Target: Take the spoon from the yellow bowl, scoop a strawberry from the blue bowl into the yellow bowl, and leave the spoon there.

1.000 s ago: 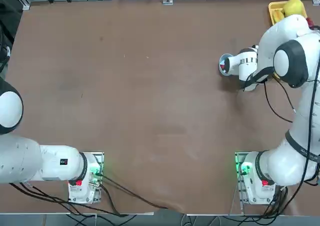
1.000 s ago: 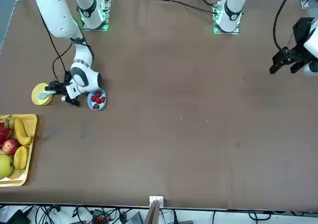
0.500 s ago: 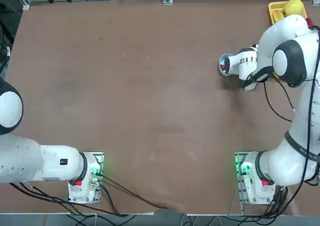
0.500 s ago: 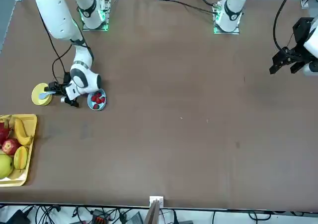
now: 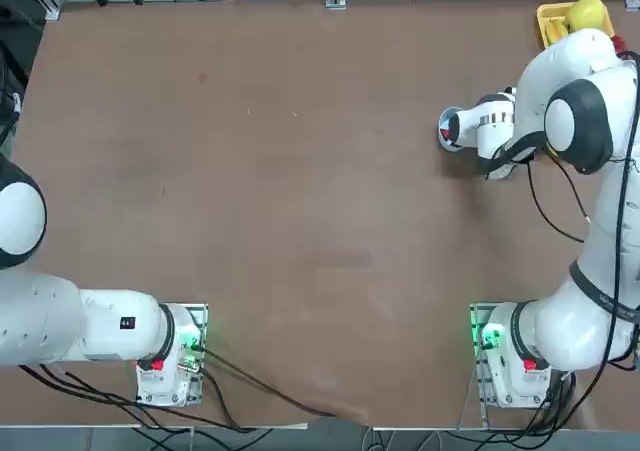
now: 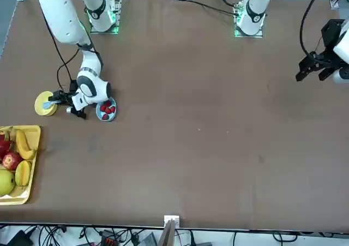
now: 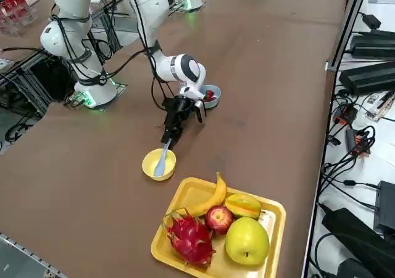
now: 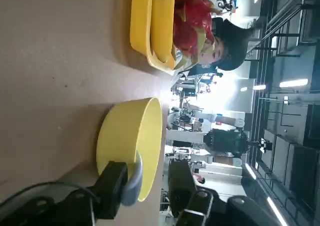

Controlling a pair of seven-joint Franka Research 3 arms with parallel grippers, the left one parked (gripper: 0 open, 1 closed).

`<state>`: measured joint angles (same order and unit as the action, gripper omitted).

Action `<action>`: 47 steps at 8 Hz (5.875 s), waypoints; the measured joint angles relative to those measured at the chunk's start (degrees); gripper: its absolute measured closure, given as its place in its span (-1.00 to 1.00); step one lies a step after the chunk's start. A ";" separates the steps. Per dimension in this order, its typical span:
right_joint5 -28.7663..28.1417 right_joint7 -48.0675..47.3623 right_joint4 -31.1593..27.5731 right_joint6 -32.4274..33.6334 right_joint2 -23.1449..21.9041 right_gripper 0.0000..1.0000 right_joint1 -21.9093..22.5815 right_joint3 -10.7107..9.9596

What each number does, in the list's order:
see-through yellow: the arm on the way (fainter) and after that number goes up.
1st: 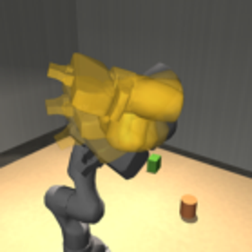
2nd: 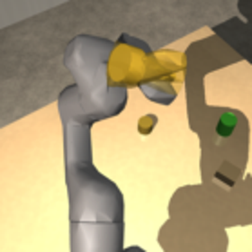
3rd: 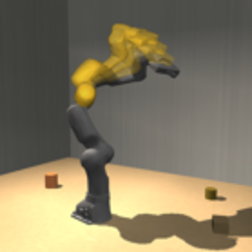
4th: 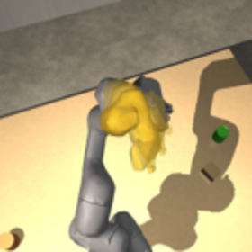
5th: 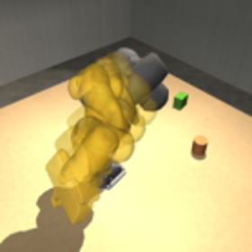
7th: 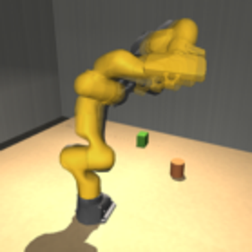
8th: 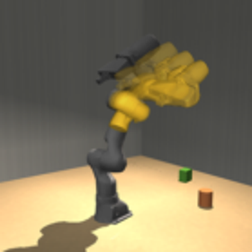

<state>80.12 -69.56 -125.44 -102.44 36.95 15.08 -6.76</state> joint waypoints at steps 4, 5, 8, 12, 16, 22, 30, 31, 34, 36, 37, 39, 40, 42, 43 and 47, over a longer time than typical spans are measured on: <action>0.00 -0.08 0.22 0.93 0.09 0.36 0.00 -0.01; 0.00 -0.08 0.26 0.97 0.09 0.42 0.00 -0.01; 0.00 -0.10 0.83 1.17 0.10 0.77 0.00 -0.01; 0.06 2.83 4.03 2.69 -0.36 0.78 -0.01 -0.84; -3.51 18.21 7.73 2.47 -7.65 0.78 -1.55 -1.29; -22.31 39.93 16.64 4.52 -14.40 0.78 -1.43 -0.75; -42.40 50.35 30.71 9.12 -14.71 0.78 -1.44 -0.73; -44.79 50.37 31.96 9.77 -14.72 0.78 -1.41 -0.70; -51.00 50.39 35.09 10.95 -14.72 0.78 -1.04 -0.49; -54.14 49.98 36.39 11.97 -14.72 0.78 -0.48 -0.47; -55.71 48.95 36.56 12.07 -14.72 0.78 -0.20 -0.47; -58.92 45.83 37.21 12.07 -14.70 0.78 0.44 -0.44; -60.35 44.18 38.26 12.11 -14.71 0.78 1.12 -0.41; -60.81 41.78 38.63 12.28 -14.69 0.78 2.12 -0.29; -60.83 40.66 38.63 12.36 -14.63 0.78 2.52 -0.29; -65.12 35.54 38.63 12.40 -14.35 0.78 2.88 -0.28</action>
<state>15.00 -34.03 -86.81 -90.04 22.60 17.96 -7.05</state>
